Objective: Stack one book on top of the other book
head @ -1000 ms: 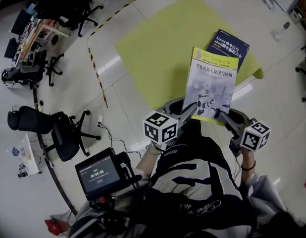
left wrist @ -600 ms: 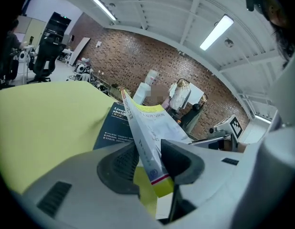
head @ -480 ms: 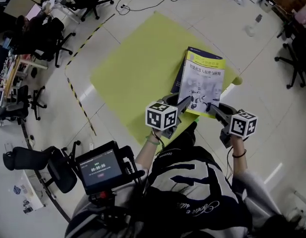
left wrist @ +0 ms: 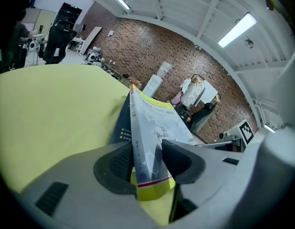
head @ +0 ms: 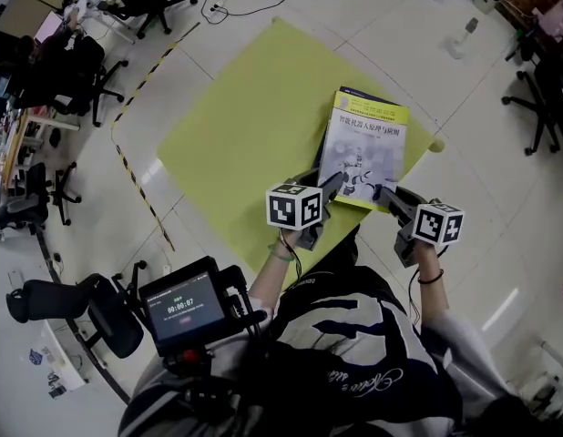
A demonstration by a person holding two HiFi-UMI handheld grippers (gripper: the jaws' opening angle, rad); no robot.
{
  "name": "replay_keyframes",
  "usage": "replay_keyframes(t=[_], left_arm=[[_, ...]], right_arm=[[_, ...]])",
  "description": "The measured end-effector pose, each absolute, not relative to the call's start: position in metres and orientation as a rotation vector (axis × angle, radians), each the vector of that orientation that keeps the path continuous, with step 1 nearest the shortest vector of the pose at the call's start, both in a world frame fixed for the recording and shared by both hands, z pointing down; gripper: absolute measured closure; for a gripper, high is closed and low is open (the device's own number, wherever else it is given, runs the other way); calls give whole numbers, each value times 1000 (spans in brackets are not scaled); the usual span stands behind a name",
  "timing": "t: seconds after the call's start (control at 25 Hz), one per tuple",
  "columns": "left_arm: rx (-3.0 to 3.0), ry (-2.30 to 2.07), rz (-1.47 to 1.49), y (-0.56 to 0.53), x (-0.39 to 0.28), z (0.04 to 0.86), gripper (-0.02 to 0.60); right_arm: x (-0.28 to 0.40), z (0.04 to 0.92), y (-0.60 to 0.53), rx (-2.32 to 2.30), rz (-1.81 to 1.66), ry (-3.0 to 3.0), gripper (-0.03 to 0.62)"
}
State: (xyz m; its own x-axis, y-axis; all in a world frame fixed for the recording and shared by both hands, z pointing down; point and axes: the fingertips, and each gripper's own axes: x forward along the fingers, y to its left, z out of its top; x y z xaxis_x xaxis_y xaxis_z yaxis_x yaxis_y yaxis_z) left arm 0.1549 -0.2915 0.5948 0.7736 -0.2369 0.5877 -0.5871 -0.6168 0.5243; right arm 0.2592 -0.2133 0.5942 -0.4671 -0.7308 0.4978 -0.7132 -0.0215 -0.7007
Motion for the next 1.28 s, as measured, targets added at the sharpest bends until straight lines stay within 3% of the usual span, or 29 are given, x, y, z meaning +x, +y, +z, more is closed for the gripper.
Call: replay_keyframes(t=[0.36, 0.8, 1.12, 1.2, 1.28], left_arm=[[2237, -1069, 700, -298, 112, 575, 400], [2266, -918, 569, -225, 97, 543, 402], [2221, -854, 507, -140, 92, 530, 403], [2231, -850, 533, -117, 87, 528, 435], [2240, -879, 546, -103, 80, 524, 512]], right_arm=[[270, 595, -208, -1791, -1448, 2194, 470], [260, 564, -147, -1831, -1342, 2175, 470], [201, 529, -86, -1608, -1309, 2233, 470], [184, 532, -66, -1570, -1341, 2260, 470], [167, 536, -53, -1528, -1378, 2284, 470]])
